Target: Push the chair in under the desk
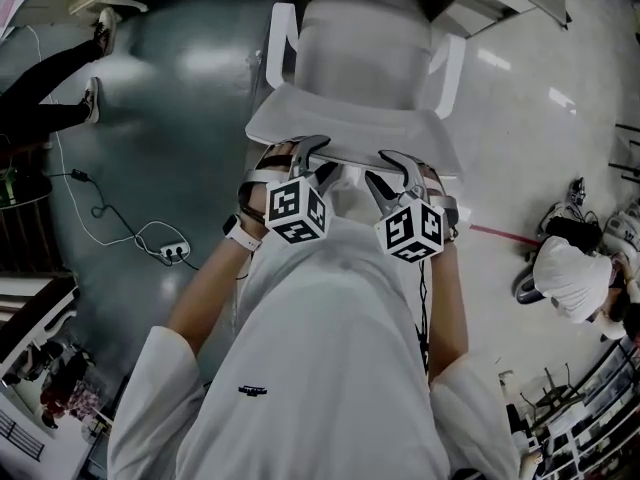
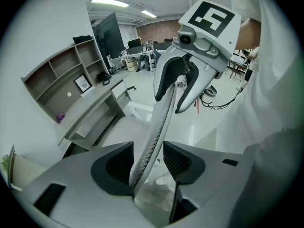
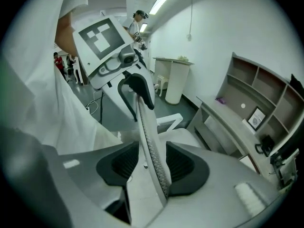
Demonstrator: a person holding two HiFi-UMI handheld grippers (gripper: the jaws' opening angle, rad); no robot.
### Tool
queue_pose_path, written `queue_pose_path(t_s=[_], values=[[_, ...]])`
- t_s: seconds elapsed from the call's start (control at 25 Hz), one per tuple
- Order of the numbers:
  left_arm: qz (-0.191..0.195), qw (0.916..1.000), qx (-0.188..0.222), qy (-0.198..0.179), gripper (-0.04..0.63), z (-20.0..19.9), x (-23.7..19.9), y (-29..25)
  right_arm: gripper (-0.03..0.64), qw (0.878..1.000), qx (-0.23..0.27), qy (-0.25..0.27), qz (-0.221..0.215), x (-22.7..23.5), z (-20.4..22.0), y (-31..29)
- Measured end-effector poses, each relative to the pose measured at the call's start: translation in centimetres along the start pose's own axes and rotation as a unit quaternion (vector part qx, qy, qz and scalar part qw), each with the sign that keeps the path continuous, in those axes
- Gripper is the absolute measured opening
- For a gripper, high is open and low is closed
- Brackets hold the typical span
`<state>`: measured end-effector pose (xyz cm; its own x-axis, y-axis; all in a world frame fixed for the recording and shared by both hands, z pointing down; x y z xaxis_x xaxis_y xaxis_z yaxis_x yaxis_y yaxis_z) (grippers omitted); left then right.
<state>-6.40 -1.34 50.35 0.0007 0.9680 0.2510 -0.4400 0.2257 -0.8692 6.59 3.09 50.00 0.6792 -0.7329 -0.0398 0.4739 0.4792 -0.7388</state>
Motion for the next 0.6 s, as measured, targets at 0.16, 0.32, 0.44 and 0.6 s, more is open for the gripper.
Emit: queue_pose_path(t_s=[0.16, 0.32, 0.44, 0.6], values=[[0.004, 0.9992, -0.013, -0.036, 0.196, -0.1, 0.0, -0.9, 0.157, 0.999, -0.035, 0.031, 0.006, -0.1, 0.7, -1.2], [0.037, 0.9947, -0.035, -0.090, 0.130, -0.5, 0.1, -1.9, 0.132, 0.998, -0.044, 0.052, 0.012, -0.1, 0.9, -1.4], [0.057, 0.9940, -0.039, -0.085, 0.129, -0.5, -0.1, -2.3, 0.129, 0.997, -0.043, 0.056, 0.017, 0.0, 1.1, -1.5], [0.043, 0.9944, -0.038, -0.088, 0.130, -0.2, -0.1, -2.2, 0.129, 0.998, -0.045, 0.051, 0.018, 0.0, 0.8, -1.7]])
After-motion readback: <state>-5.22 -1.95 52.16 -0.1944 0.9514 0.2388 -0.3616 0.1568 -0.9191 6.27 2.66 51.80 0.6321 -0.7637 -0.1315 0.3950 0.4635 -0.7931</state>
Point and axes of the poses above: the fingertips, and each gripper's own axes: y backward along the fingers, x to its right, z out of its underside, the point moved 8 cm from there along y, backward along the fingers, and after that the axes turned 7 degrees about -y, right-handed, at the moved point
